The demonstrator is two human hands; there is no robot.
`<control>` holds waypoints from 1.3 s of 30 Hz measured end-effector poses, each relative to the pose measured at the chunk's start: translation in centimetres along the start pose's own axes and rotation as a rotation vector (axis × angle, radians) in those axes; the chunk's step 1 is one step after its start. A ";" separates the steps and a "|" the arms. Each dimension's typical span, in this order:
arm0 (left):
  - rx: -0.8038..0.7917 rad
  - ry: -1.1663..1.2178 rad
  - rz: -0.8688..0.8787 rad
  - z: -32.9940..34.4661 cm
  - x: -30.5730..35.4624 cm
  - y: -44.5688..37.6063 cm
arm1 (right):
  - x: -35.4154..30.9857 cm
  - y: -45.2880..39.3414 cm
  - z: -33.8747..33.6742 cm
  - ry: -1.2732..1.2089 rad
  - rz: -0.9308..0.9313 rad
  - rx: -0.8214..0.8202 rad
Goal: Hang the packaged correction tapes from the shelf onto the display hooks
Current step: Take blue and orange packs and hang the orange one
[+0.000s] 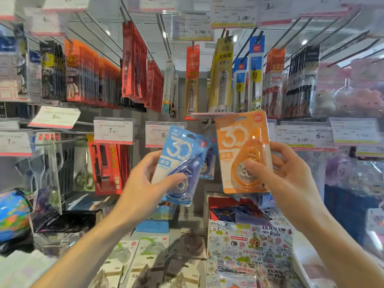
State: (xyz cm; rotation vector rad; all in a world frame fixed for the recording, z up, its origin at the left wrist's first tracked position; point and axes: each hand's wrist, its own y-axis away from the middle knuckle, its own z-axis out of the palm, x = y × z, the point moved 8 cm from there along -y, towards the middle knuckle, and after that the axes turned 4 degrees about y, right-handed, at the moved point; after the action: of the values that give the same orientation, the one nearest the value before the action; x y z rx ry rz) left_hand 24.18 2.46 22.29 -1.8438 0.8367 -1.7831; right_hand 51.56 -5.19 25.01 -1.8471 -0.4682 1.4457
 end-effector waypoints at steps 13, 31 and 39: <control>-0.012 0.141 0.038 3.2 -0.2 -1.1 | 0.9 -0.1 -1.2 0.043 0.024 0.012; -0.021 0.002 -0.063 5.6 -4.3 -1.6 | 2.6 0.9 -0.7 0.039 0.059 -0.092; -0.064 0.055 -0.092 7.5 -5.8 -2.2 | 5.8 3.6 -0.5 0.051 0.167 -0.204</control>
State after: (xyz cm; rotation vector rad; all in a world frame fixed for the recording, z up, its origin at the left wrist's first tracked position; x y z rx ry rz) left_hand 31.97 7.31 19.02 -1.9102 0.8512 -1.8910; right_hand 53.26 -3.87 18.52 -2.1235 -0.4599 1.5020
